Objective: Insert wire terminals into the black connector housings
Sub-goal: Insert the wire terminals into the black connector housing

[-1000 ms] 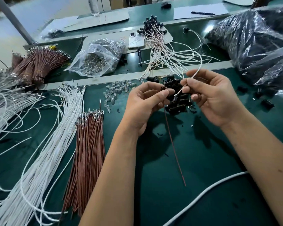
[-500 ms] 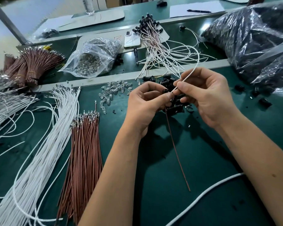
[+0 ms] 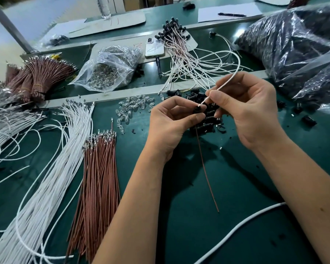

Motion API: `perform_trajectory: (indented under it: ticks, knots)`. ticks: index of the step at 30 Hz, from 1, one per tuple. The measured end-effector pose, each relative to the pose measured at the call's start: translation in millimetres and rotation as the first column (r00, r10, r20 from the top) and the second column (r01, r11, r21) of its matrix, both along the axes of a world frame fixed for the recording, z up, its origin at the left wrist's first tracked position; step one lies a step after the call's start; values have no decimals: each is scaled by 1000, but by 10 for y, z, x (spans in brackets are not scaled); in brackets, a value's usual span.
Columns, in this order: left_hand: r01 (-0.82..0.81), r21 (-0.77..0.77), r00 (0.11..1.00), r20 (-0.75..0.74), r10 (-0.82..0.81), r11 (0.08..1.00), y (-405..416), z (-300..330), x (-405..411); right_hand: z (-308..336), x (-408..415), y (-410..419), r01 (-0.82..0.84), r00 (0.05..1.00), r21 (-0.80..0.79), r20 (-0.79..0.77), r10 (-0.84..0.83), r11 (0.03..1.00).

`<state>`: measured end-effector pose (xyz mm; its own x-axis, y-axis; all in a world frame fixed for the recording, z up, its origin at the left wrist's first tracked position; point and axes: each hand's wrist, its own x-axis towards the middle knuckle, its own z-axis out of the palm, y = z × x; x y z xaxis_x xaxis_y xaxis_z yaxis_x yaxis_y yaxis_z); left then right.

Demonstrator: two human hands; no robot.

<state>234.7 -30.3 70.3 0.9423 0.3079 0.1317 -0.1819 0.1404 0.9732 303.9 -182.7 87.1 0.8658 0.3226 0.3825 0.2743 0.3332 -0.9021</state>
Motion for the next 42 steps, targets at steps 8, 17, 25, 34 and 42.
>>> perform_trajectory:
  ticks: [8,17,25,34,42]
  knots:
    - [-21,8,1000,-4,21,1000,17,4,3,13,22,-24,41,990,-90,139,-28,995]
    - [-29,76,999,-31,31,997,26,-19,12,-7,33,-36,161,947,-250,310,-78,955]
    - [-31,151,999,-36,37,988,28,-46,33,-4,27,-50,236,923,-337,371,-102,911]
    - [-50,167,999,-14,53,985,46,-65,51,-17,107,-81,193,958,-343,267,-102,919]
    - [-86,226,996,5,87,970,35,-73,61,-56,92,-45,210,961,-352,244,-127,912]
